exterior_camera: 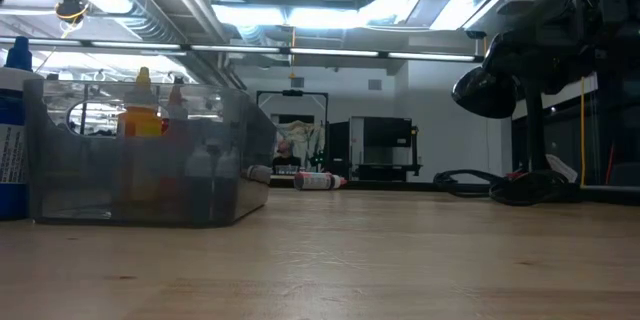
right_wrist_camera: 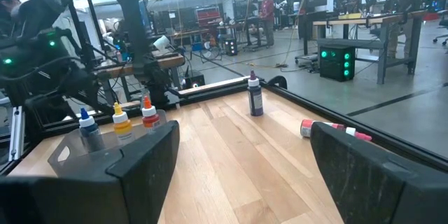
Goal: Pick & Place food coloring
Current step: Put the light green food coloring bottle into the bin
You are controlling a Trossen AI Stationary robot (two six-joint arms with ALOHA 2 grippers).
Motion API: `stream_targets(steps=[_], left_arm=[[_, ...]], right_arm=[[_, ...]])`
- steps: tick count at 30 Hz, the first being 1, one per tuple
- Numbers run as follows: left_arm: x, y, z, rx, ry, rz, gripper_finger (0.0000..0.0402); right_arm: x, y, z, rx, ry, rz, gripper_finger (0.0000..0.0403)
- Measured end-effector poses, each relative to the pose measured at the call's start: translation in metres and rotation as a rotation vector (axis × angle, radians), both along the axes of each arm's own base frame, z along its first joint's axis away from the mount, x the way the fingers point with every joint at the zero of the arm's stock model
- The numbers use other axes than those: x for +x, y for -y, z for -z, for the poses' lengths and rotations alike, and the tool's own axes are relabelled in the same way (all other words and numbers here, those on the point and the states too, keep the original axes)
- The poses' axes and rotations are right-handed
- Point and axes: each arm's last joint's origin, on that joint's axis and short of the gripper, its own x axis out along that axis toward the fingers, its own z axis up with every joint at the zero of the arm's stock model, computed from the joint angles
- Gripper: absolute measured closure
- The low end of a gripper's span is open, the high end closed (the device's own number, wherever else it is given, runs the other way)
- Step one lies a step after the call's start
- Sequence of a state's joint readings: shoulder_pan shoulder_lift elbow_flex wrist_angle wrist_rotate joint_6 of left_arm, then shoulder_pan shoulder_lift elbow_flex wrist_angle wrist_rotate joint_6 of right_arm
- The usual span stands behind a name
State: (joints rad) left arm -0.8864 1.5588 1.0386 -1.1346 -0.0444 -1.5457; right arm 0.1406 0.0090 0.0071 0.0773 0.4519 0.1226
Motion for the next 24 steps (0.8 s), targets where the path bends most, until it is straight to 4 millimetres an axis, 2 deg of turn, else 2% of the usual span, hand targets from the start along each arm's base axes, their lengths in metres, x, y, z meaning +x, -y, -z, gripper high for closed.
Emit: stream_targets(steps=[13, 24], left_arm=[[0.013, 0.024, 0.038, -0.031, -0.031, -0.049, 0.0178], [0.014, 0.024, 0.041, -0.016, -0.033, -0.058, 0.018]], right_arm=[[0.0, 0.0, 0.0, 0.0, 0.0, 0.0, 0.008], [0.0, 0.0, 0.0, 0.0, 0.0, 0.0, 0.008]])
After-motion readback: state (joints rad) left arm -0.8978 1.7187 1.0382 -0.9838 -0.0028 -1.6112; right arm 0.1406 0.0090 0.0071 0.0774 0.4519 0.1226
